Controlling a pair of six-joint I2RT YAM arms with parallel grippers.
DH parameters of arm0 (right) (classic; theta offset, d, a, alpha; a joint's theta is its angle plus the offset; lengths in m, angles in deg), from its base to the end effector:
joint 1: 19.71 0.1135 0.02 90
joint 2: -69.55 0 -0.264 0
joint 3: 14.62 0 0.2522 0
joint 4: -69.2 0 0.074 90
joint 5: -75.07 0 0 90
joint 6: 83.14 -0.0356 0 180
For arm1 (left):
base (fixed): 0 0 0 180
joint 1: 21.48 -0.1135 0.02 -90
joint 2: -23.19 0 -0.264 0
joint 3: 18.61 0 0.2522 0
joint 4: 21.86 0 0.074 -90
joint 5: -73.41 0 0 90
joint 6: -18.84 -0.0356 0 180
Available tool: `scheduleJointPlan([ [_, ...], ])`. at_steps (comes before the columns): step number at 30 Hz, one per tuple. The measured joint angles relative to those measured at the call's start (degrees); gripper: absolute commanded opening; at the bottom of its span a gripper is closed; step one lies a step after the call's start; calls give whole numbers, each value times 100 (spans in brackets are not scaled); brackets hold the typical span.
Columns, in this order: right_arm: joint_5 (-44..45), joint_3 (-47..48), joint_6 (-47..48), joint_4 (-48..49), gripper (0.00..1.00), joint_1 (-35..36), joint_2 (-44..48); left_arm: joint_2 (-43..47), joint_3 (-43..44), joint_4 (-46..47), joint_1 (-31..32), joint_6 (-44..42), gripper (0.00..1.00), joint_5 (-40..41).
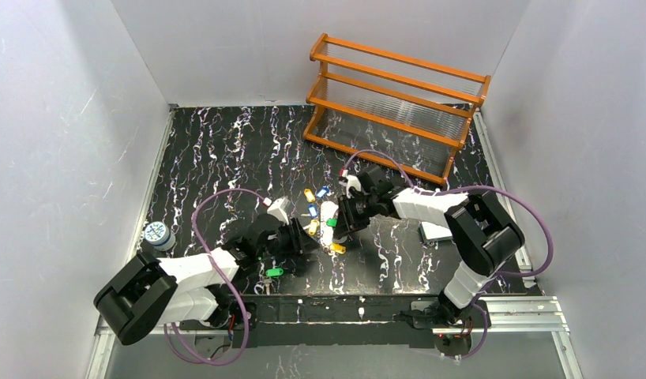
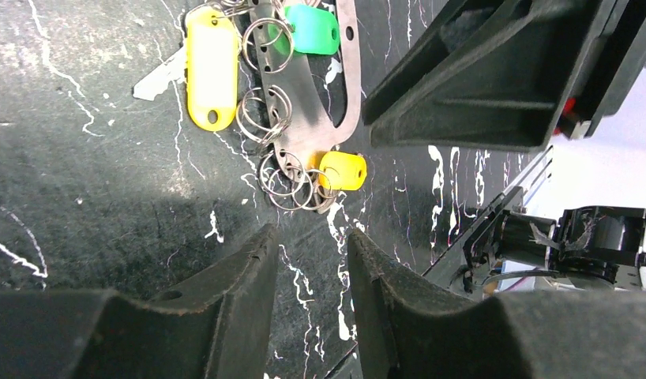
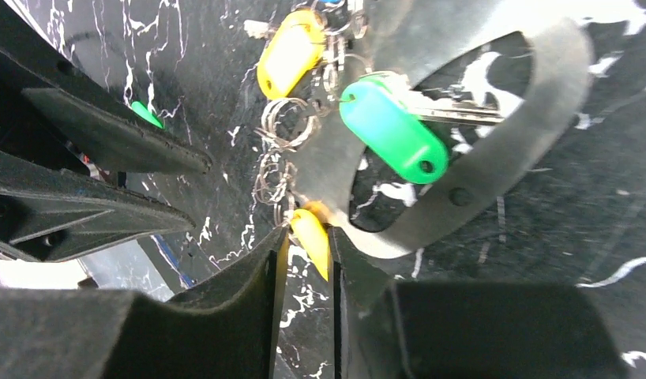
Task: Put the keys on the keyring
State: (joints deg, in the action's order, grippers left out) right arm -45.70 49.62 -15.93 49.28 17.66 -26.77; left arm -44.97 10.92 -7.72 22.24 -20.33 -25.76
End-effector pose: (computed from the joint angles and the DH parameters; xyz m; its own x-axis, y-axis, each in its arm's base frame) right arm 0.2489 0.2130 0.1595 -0.8763 -0.2505 -0.4114 -0.4690 0.6386 0.6101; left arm 0.1537 -0.1549 0.1559 -0.7995 -0.2945 -0.5236 0.2649 0.6095 -0.7473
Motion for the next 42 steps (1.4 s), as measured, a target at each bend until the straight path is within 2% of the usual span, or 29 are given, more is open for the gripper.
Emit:
scheduleJointPlan([
  [5,109,188,20,-109,27,363,-9,350,-151,-39,0,39,34,195],
  [13,221,452,26,-96,26,688,-205,739,-245,-175,2,42,33,426],
  [26,291,446,-68,-74,29,804,-507,664,-291,-262,2,39,34,435],
  [42,-70,437,-466,566,32,815,-704,501,-291,-254,2,22,34,433],
])
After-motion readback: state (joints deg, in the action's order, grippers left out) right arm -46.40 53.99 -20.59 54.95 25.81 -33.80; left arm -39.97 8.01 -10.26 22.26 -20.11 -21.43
